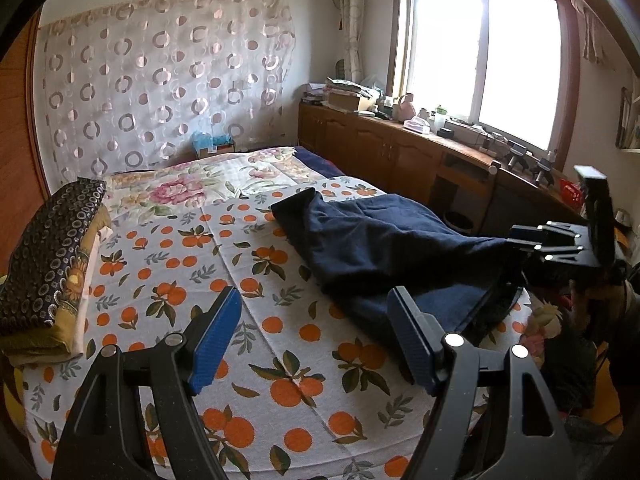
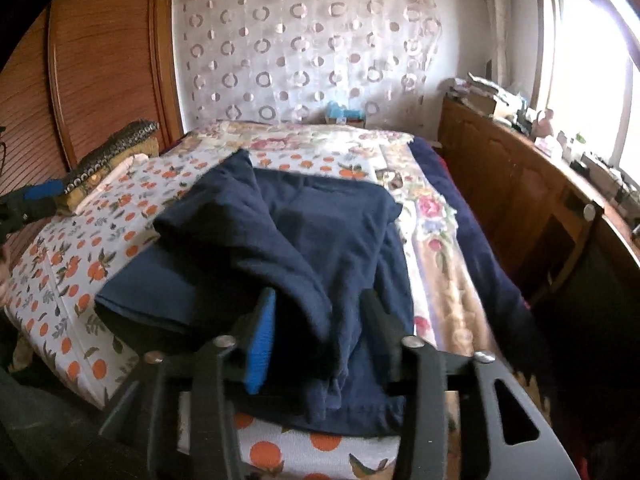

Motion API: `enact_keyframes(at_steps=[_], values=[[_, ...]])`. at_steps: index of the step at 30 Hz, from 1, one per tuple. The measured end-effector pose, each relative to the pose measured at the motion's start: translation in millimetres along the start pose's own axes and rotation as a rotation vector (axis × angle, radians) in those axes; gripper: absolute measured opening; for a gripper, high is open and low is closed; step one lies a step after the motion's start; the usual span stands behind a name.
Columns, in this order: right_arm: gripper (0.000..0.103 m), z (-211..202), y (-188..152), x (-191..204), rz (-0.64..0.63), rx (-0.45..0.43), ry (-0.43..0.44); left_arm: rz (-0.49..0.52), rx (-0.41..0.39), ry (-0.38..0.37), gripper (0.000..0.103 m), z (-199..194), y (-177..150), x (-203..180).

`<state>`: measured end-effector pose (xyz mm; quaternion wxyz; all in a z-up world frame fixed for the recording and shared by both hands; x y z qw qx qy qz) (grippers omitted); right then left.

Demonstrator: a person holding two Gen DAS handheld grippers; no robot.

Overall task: Fold small clothes
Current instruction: 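Grasp the folded navy shirt with the right tool and lift it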

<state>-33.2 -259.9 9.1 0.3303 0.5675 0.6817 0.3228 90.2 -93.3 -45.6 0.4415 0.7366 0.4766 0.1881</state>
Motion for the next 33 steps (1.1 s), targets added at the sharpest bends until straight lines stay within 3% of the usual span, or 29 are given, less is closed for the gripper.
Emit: enact_keyframes(at_steps=[5,11,23,29,33], values=[[0.056,-2.8,10.0,9.5,-0.030,-0.047,0.013,-0.002,0.000,0.000,0.076,0.0,-0.6,0.7],[0.058,22.8,31.1,47.2,-0.107,-0.053,0.084,-0.013,0.002,0.012,0.076,1.5,0.0,1.7],[0.058,115.5,53.1,150.0,-0.334,0.095,0.305,-0.034,0.019,0.026,0.076,14.3,2.5,26.4],[0.058,162.1,56.1,164.7,-0.383,0.199,0.358,-0.049,0.035,0.030,0.076,19.2,4.9,38.3],[0.058,181.2,58.3,168.8,-0.374,0.203,0.365,-0.050,0.047,0.034,0.076,25.6,8.4,44.4]])
Point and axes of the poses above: each gripper's, at about its wrist camera, not at the fingertips, and z roughly the way its jaws point, x to its left, y to its top, the point moved 5 cm from there along z, roughly the way its jaws point, and after that the axes turned 7 degrees about -y, right-handed, at the moved point
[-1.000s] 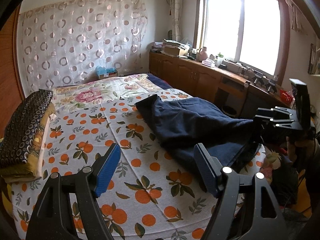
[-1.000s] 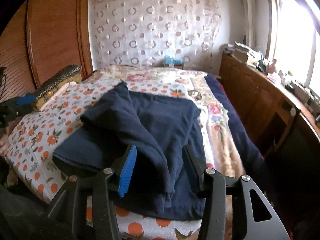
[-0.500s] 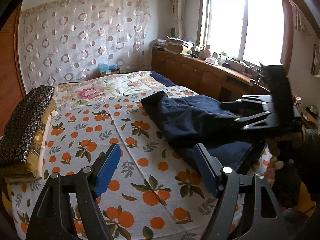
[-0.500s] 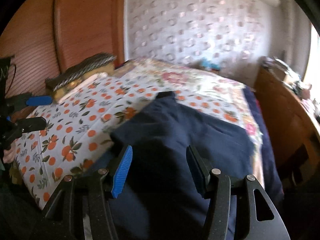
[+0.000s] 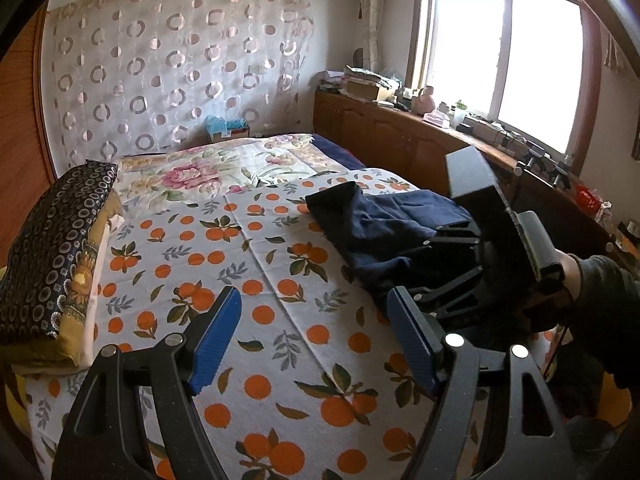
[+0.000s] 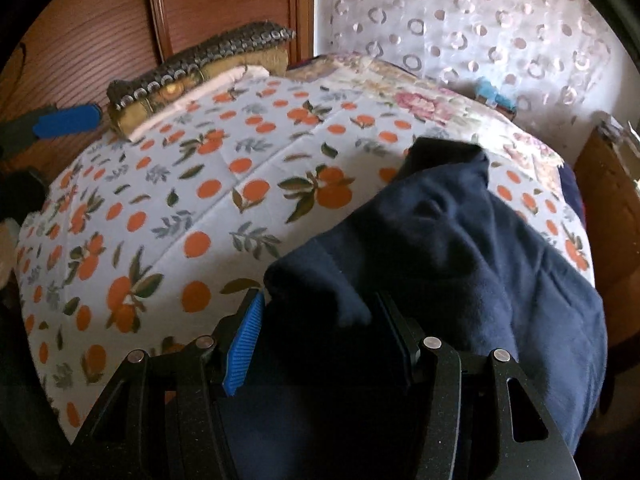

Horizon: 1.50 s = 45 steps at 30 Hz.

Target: Fold small clothes

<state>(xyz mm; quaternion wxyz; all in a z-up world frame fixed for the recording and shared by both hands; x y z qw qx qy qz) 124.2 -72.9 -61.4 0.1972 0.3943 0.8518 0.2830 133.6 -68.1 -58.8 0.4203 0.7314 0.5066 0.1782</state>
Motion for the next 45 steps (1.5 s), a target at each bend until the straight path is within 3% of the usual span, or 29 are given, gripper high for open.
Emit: enact_keyframes(at_steps=[1,2,3,5,9,11,14,20,25,31,33,35,45], values=[[0.045,0.5,1.2,-3.8,0.019,-0.007,0.006,-0.001,0.005,0.000,0.076,2.7,1.4,1.3],[0.023,-0.5,2.5,-9.6,0.047,-0.020,0.009,-0.001,0.009,-0.002,0.076,5.2,2.6,2.2],[0.016,-4.0,3.3,-11.9,0.073,-0.035,0.022,-0.001,0.011,-0.003,0.076,7.0,3.4,2.5],[0.009,-20.6,3.5,-21.1,0.134,-0.094,0.032,0.003,0.019,-0.006,0.076,12.0,5.8,3.2],[0.008,-60.6,10.6,-52.2,0.245,-0.218,0.018,0.015,0.040,-0.017,0.076,25.7,12.0,2.5],[0.008,-81.2,12.1,-77.6,0.275,-0.267,-0.042,0.017,0.048,-0.025,0.076,31.8,15.4,2.4],[0.008,-93.9,9.0,-119.6,0.304,-0.273,-0.150,0.027,0.064,-0.038,0.076,43.1,20.2,-0.1],[0.008,-62.4,-17.4,-205.2,0.368,-0.111,-0.315,0.031,0.102,-0.068,0.076,68.0,26.6,-4.9],[0.008,-14.0,-41.9,-227.8,0.405,0.008,-0.335,0.044,0.140,-0.073,0.076,87.7,30.5,-8.7],[0.009,-2.0,-40.8,-235.8,0.448,-0.050,-0.312,0.075,0.183,-0.069,0.076,111.1,41.8,-11.0],[0.024,0.4,-45.1,-239.1,0.452,-0.062,-0.309,0.084,0.192,-0.070,0.076,120.0,45.8,-12.0],[0.046,0.5,-51.7,-240.2,0.457,-0.065,-0.290,0.089,0.197,-0.070,0.076,127.8,49.7,-12.1],[0.049,29.3,-50.8,-247.2,0.423,-0.024,-0.235,0.089,0.245,-0.069,0.076,163.5,55.5,-8.5]])
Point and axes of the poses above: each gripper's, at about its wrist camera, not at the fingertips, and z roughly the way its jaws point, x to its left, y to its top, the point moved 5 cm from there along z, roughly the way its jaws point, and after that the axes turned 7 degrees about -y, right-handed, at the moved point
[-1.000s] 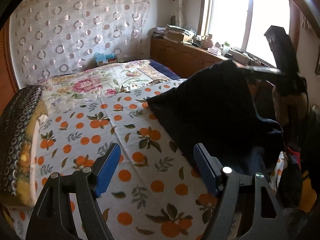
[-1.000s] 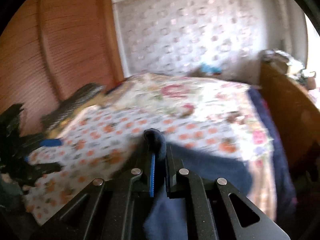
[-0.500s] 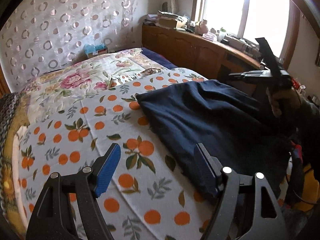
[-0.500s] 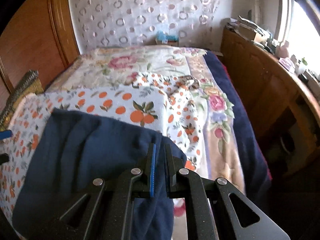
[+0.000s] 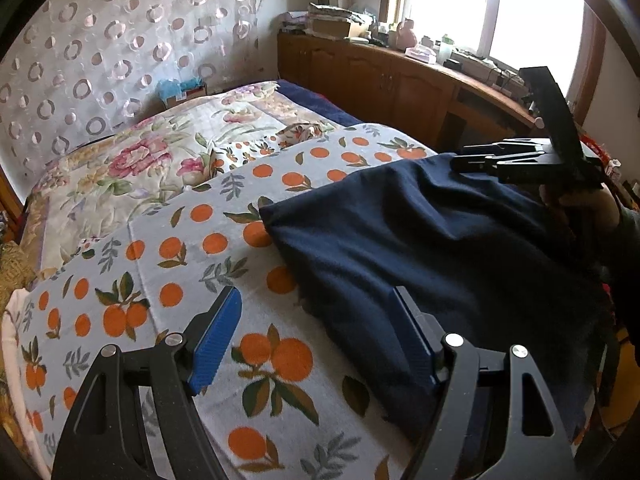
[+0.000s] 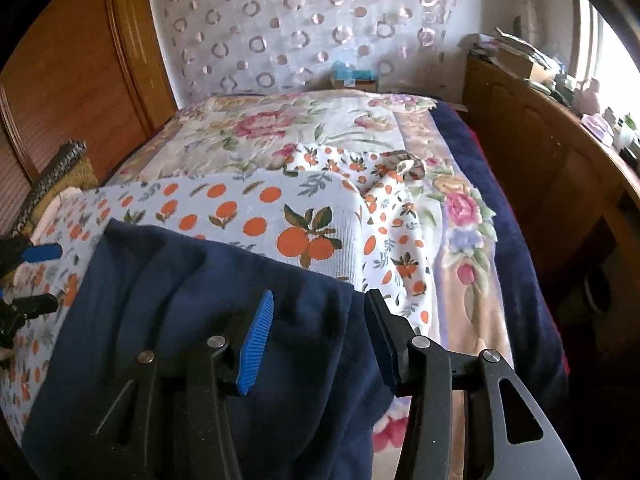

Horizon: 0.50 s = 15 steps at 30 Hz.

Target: Fold small clothes

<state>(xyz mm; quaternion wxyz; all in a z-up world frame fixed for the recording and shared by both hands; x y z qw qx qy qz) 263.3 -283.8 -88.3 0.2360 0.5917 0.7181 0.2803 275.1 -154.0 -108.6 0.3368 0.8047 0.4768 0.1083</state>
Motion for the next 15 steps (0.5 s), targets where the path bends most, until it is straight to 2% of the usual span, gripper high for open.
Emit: enact_keyframes(at_steps=[1,4,6,7,8,10,12,15], values=[[0.049,3.7,0.8,-0.9,-0.003,0.000,0.006,0.000,0.003,-0.001,0.076,1.6,0.6,0.3],[0.036,6.4,4.2,-0.3,-0.030,-0.003,0.011,0.000,0.008,-0.001,0.076,5.0,1.6,1.3],[0.020,4.4,5.2,1.0,-0.039,-0.011,0.022,-0.001,0.012,-0.001,0.076,7.0,1.3,2.0],[0.009,3.5,5.5,2.1,-0.050,-0.019,0.040,-0.002,0.014,-0.001,0.076,8.2,1.1,2.1],[0.006,0.2,5.7,3.1,-0.061,-0.035,0.036,-0.003,0.016,-0.002,0.076,9.3,0.6,2.3],[0.005,-10.5,5.1,3.8,-0.064,-0.070,0.038,-0.005,0.020,-0.004,0.076,11.3,0.4,2.6],[0.005,-21.4,5.3,-2.9,-0.046,-0.100,-0.003,-0.005,0.020,-0.002,0.076,13.1,1.6,3.2],[0.005,-27.2,1.6,-15.8,-0.004,-0.097,-0.033,-0.013,0.015,-0.004,0.076,16.0,4.7,4.9]])
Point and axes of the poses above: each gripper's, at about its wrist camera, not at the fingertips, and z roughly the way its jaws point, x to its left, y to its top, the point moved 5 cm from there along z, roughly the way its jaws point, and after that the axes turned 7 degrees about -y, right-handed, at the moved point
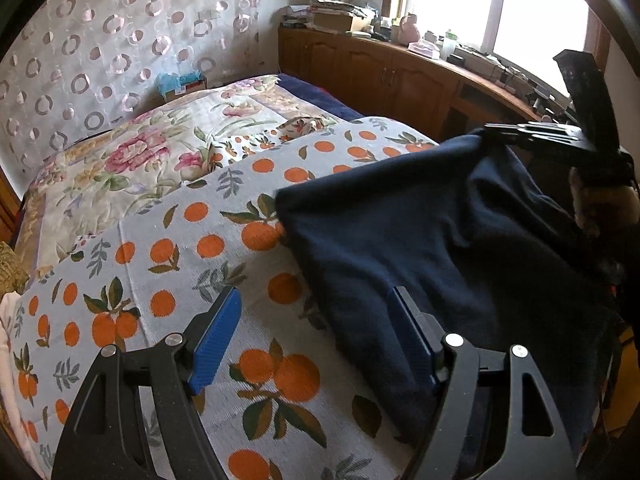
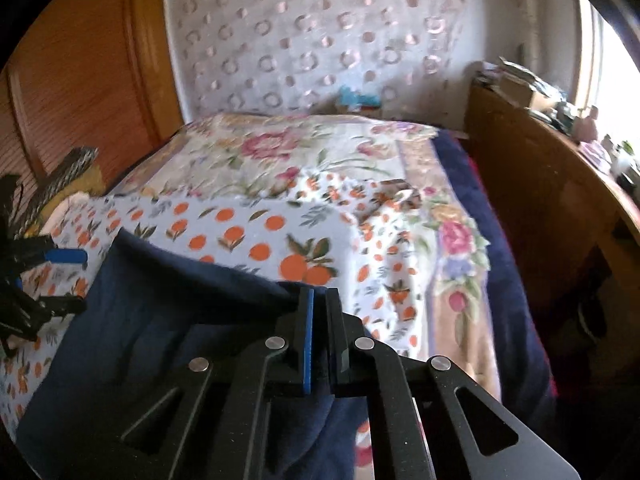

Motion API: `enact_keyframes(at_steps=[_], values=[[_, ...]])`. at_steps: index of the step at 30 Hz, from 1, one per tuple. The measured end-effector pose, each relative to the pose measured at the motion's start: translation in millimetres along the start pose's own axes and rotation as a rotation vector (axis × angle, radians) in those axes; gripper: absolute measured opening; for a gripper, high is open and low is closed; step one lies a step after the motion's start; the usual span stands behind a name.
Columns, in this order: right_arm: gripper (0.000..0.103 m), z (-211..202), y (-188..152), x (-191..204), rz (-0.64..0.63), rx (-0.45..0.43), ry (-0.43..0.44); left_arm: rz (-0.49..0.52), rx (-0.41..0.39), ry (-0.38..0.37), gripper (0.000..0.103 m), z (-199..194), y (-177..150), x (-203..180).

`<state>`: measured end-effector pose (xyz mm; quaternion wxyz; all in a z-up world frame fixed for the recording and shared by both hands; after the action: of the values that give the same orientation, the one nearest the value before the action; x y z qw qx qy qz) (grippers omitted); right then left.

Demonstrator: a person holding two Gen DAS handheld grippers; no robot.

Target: Fold small clothes

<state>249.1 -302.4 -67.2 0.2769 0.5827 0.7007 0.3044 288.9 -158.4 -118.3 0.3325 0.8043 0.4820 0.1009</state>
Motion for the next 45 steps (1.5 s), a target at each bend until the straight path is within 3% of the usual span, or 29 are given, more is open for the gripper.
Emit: enact_keyframes(at_steps=[6,7,9,11,14,18,23,24,26,28,31,34,38,45], values=[[0.005,19.4,-15.3,-3.7,0.017,0.061,-0.002,-0.001,0.005,0.008,0.076,12.6,12.0,6.3],[0.009,22.5,-15.4,-4.3,0.021,0.071,-0.008,-0.004,0.007,0.008,0.076,15.1,14.1,7.4],[0.028,28.5,-15.4,-5.2,0.040,0.096,-0.030,-0.013,0.004,0.002,0.076,18.8,19.1,10.0],[0.063,32.3,-11.3,-7.9,0.071,0.104,-0.040,-0.023,-0.004,0.000,0.076,21.4,24.3,13.5],[0.070,35.4,-9.9,-8.8,0.111,0.131,-0.017,-0.043,-0.012,-0.005,0.075,25.3,29.3,19.6],[0.070,41.5,-11.0,-8.6,0.144,0.159,0.051,-0.085,0.001,-0.028,0.058,33.8,31.0,27.5],[0.068,51.7,-10.6,-10.9,0.164,0.190,0.113,-0.086,-0.001,-0.026,0.056,38.7,32.2,26.0],[0.065,52.0,-10.1,-12.0,0.167,0.189,0.125,-0.080,-0.001,-0.027,0.049,39.3,31.9,24.0],[0.044,50.0,-9.9,-10.3,0.163,0.182,0.154,-0.071,0.001,-0.042,0.036,39.6,31.5,20.9],[0.038,46.5,-9.4,-8.3,0.119,0.162,0.110,-0.069,0.008,-0.048,0.029,40.1,31.5,17.0],[0.014,38.6,-11.3,-8.2,0.081,0.119,0.071,-0.068,0.006,-0.056,0.012,36.3,32.3,14.1],[0.008,29.2,-10.9,-1.5,0.039,0.081,0.043,-0.065,-0.023,-0.071,0.009,22.6,36.6,5.6],[0.008,-8.9,-0.7,8.2,0.029,-0.042,0.026,-0.034,-0.112,-0.095,0.009,-14.6,45.9,-13.3],[0.008,-103.1,16.7,26.0,0.001,-0.291,0.015,0.001,-0.328,-0.125,0.008,-112.9,62.3,-44.9]])
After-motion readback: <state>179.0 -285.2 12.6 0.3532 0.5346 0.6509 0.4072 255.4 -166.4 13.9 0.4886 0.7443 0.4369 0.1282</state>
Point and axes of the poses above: each gripper's, at about its wrist camera, not at the fingertips, and z roughly the way its jaws point, x to its left, y to its top, the point moved 5 cm from there along z, roughly the way its jaws point, and after that the axes turned 7 degrees about -y, right-handed, at the moved point
